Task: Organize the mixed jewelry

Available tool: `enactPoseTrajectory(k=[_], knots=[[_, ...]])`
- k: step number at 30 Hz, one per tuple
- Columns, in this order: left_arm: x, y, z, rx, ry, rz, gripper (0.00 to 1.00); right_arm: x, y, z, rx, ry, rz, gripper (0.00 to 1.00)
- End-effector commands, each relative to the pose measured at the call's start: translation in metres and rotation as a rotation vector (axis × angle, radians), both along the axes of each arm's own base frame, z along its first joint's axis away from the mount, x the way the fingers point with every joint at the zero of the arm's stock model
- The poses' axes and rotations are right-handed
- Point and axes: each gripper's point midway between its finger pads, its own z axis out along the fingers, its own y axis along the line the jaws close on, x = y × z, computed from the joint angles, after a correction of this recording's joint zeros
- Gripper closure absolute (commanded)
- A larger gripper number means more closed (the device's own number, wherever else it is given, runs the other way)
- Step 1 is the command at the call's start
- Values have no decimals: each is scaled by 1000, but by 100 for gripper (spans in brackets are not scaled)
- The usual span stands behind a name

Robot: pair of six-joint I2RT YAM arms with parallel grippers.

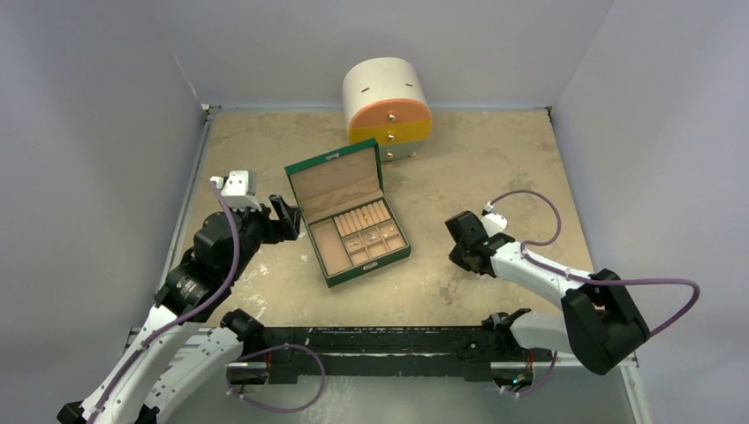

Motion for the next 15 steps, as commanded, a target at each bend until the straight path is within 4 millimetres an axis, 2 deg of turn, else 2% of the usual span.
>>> enactPoseTrajectory(k=[1,9,15], knots=[[2,0,12,-6,-38,-4,23,-1,29,-4,33,31,209,87],[2,0,11,-7,-38,-5,23,1,65,0,56,21,538,86],[1,1,12,-8,-40,-6,23,-10,86,0,0,43,749,88]])
